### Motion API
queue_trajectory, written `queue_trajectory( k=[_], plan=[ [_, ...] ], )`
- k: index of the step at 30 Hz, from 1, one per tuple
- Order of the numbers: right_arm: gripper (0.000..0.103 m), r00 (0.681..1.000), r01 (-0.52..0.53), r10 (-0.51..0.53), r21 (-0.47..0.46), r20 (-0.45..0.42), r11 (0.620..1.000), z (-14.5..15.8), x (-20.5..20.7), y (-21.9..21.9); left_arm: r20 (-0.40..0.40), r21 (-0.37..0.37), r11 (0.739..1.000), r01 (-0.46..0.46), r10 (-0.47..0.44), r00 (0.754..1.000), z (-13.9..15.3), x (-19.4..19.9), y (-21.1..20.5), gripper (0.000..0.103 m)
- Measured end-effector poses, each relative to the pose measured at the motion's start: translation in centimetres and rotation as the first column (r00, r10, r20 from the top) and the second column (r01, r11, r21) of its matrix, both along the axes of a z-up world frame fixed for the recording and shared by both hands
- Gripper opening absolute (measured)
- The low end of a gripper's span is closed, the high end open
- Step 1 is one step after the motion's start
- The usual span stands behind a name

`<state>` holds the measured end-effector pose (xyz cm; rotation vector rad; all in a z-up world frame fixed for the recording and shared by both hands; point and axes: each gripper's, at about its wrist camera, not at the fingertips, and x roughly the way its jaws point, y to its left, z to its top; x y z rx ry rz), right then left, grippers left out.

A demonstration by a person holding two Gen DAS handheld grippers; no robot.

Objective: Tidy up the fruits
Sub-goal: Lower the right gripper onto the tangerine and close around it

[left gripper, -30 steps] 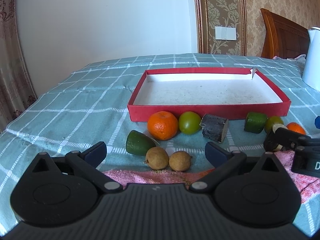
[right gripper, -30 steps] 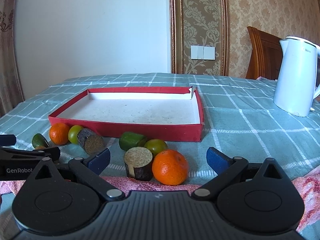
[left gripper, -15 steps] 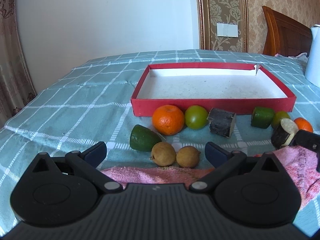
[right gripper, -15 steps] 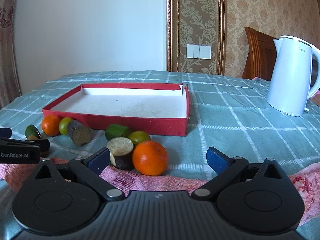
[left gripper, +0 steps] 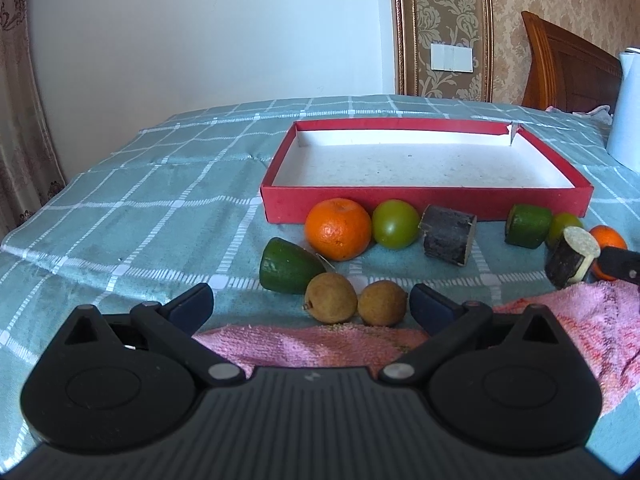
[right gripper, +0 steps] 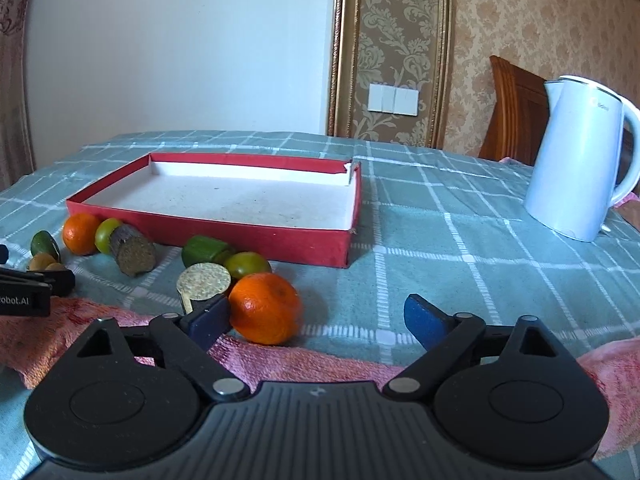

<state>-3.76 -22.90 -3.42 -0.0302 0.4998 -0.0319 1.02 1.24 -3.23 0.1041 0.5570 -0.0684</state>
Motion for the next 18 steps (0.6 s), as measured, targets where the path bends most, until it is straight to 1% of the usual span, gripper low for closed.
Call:
queue_trajectory(
  k=[2, 4, 5, 6, 7, 9, 13, 18],
  plan=[
    [0.091, 1.0, -0.018, 0.018, -0.011, -0.011, 1.0, -0.1, 0.5, 0.3, -0.001, -0.01, 1.0, 0.0, 0.0, 1.0, 0.0, 0.0, 0.2, 0.103],
    [0.083, 0.998, -0.052, 0.052, -0.002, -0.028, 0.999, -0.2, 1.1, 0.6, 0.002, -0.021, 1.0, -0.006, 0.006, 1.0, 0.0, 0.0, 0.5, 0.103],
    [0.07, 0.996, -0.076, 0.077, 0.016, -0.041, 0.997, -0.3, 1.3, 0.7, 0.002, -0.025, 1.0, -0.005, 0.005, 1.0, 0.0, -0.1, 0.7, 0.103],
    [0.054, 0.993, -0.095, 0.097, 0.034, -0.063, 0.995, -0.4, 1.7, 0.8, 0.002, -0.029, 1.0, -0.001, 0.001, 1.0, 0.0, -0.1, 0.8, 0.103],
    [0.049, 0.99, -0.107, 0.111, 0.046, -0.09, 0.993, -0.7, 2.1, 0.9, 0.003, -0.035, 0.999, 0.002, -0.002, 1.0, 0.0, -0.1, 0.9, 0.103],
    [0.046, 0.988, -0.111, 0.117, 0.066, -0.098, 0.992, -0.8, 2.3, 0.9, 0.004, -0.045, 0.999, 0.004, -0.004, 1.0, 0.0, -0.3, 1.1, 0.103],
    [0.045, 0.988, -0.11, 0.118, 0.086, -0.095, 0.99, -0.9, 2.1, 0.8, 0.005, -0.062, 0.998, 0.02, -0.02, 1.0, 0.0, -0.6, 1.6, 0.103],
    [0.045, 0.988, -0.11, 0.119, 0.089, -0.095, 0.99, -0.8, 2.1, 0.8, 0.073, -0.037, 0.997, 0.062, -0.06, 0.996, 0.5, -2.6, 2.0, 0.103]
  ],
)
